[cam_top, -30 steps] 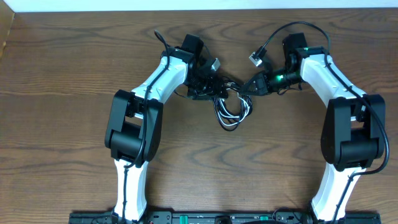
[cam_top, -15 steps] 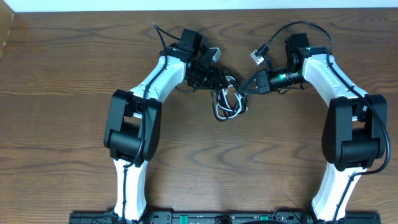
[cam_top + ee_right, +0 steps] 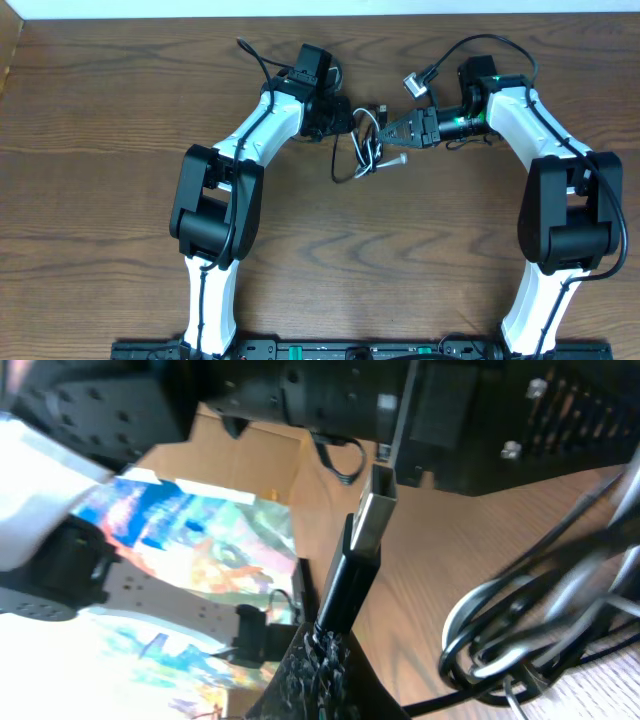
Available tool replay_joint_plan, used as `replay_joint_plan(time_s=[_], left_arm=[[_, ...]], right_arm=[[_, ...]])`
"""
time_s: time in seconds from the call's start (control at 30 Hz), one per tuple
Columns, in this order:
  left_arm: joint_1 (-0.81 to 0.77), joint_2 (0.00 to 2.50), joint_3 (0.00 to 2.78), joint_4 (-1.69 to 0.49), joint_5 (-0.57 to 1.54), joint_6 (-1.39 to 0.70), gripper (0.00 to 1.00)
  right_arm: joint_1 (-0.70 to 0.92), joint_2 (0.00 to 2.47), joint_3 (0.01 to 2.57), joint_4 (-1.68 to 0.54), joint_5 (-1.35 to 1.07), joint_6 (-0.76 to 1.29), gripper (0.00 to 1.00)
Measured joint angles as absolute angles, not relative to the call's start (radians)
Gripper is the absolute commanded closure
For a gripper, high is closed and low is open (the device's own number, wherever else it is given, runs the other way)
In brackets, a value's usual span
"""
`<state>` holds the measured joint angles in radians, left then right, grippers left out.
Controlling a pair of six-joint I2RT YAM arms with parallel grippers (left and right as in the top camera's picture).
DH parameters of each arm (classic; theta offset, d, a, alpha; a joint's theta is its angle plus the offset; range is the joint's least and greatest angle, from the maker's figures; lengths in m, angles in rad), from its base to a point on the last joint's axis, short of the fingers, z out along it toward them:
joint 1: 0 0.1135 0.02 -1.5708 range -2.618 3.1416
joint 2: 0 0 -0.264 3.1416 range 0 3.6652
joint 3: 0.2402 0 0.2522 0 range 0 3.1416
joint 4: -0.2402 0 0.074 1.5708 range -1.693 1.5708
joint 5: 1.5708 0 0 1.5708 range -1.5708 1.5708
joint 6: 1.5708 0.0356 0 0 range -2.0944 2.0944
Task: Untangle cables
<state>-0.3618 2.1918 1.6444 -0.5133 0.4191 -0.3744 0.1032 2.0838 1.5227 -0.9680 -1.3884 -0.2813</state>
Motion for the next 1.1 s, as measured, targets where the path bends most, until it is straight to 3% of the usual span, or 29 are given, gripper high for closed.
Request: replay_joint_plan(time_s=[0.23,0.53,0.63,0.7,0.73,0.8,0.87,1.1], left_arm=[[-0.366,2.192,1.644,-0.532,0.411,-0.408,0.62],[-0.369,2.192,1.644,-0.562,0.411,-0.422,0.69],[-0.368,2.192,1.644,-0.574,0.4,-0.419,0.79],[-0.368,2.192,1.644,-0.582,0.393,-0.415,0.81],[-0.368,2.192,1.644,-0.585,0.389,-0.412,0.81],[-0.368,2.192,1.644,-0.588,0.386,-0.41,0.85],[-0.368,2.192,1.644,-0.588,0.386,-0.403,0.85],[-0.373,2.166,1.644,-0.596,0.387,-0.376,0.84]], right_arm=[[0.044,2.083,1.523,-0.957,-1.295,-0.247,0.99],[-0.046,2.083,1.523,-0.959,-0.605,0.089,0.99],[-0.045,2.083,1.523,-0.978,-0.398,0.188,0.99],[-0.044,2.083,1.523,-0.995,-0.277,0.231,0.99],[-0.044,2.083,1.523,-1.004,-0.217,0.249,0.95],[-0.044,2.083,1.523,-1.019,-0.131,0.271,0.71],[-0.045,2.083,1.523,-1.032,-0.072,0.287,0.61],[-0.044,2.082,1.523,-1.053,-0.091,0.203,0.57]])
